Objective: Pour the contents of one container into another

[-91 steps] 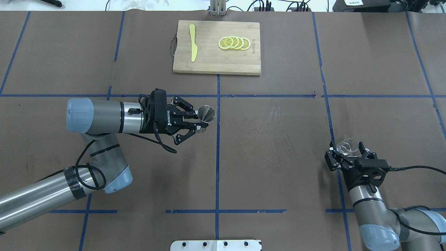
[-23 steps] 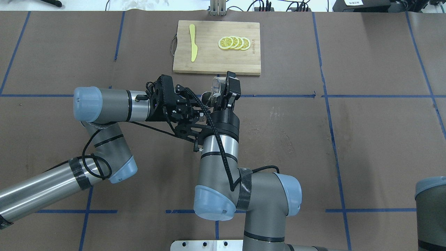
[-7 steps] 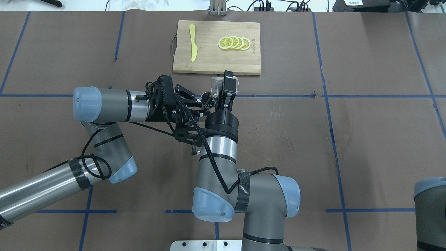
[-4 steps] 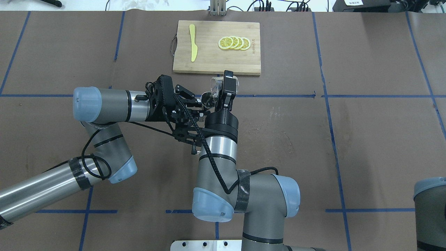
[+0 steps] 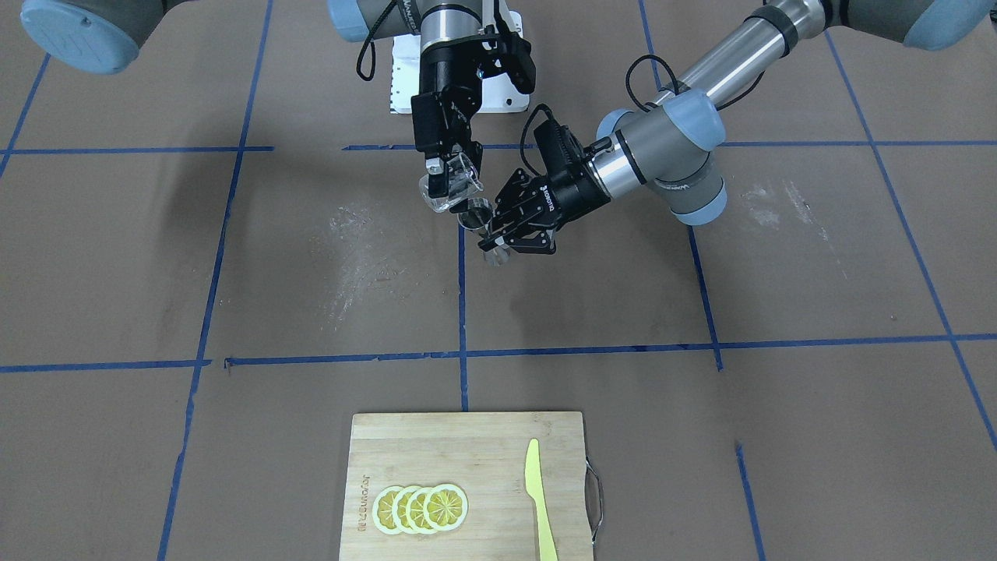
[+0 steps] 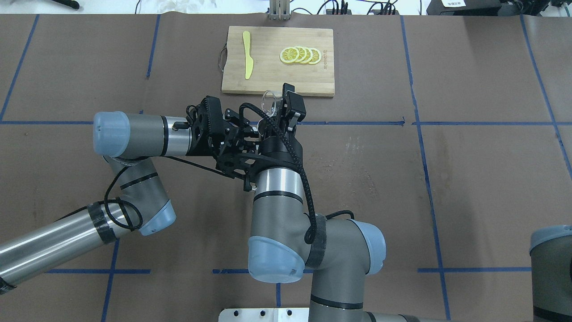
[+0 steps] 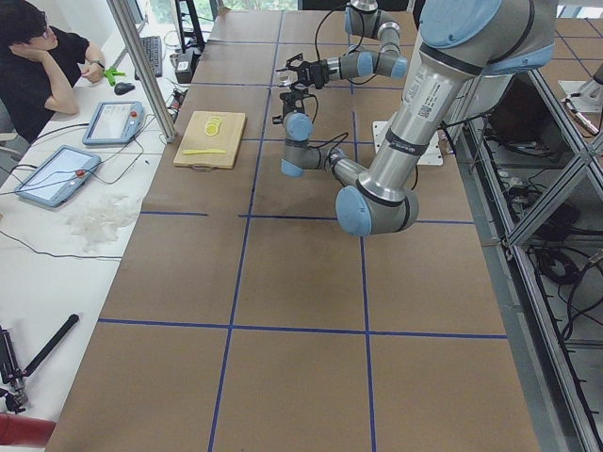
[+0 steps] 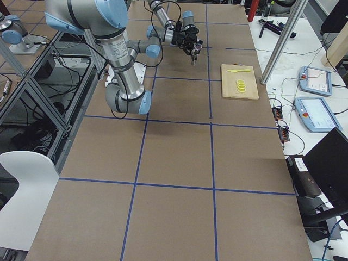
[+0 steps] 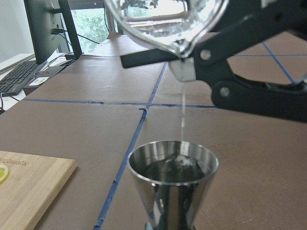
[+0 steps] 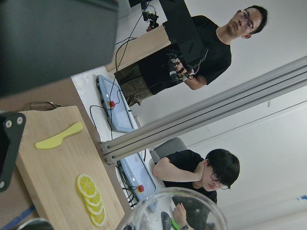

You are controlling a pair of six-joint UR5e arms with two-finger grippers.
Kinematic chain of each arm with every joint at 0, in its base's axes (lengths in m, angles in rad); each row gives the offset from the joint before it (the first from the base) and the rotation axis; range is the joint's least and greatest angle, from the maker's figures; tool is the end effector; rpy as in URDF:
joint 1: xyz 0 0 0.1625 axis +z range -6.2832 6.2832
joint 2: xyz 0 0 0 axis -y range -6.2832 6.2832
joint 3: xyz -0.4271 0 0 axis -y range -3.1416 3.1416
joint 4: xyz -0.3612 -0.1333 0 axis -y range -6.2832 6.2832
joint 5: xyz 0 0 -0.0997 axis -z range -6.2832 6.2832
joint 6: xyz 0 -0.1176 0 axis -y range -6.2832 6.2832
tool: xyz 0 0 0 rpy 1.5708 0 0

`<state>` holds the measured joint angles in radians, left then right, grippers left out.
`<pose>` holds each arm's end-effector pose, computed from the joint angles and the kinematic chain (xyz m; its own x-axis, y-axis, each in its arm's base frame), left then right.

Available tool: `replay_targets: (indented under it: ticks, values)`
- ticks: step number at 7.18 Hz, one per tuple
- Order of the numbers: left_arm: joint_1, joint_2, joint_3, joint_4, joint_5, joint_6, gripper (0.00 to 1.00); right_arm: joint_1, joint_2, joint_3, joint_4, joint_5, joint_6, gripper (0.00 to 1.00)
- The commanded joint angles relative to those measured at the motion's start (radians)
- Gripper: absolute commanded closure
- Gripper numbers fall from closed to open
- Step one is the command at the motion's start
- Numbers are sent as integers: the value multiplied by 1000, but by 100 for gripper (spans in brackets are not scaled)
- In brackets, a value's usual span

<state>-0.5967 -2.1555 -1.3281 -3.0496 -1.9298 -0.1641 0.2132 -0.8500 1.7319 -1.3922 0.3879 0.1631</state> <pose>0.4926 -0.4458 0.2737 0.2078 0.9755 -0.0725 0.2419 0.0206 0.9701 -0.5342 -0.3634 0.1393 0.9355 -0.1793 -0.3045 0.3299 0.1342 0.9344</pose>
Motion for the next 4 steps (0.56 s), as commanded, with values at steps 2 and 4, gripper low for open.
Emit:
replay_targets:
  ticks: [2, 4]
  values:
    - [0, 2, 0, 0, 0, 2, 100, 26, -18, 20, 39, 84, 140, 100]
    - [-3, 5, -2, -3, 0, 2, 100, 40, -90, 93, 41, 106, 150, 100]
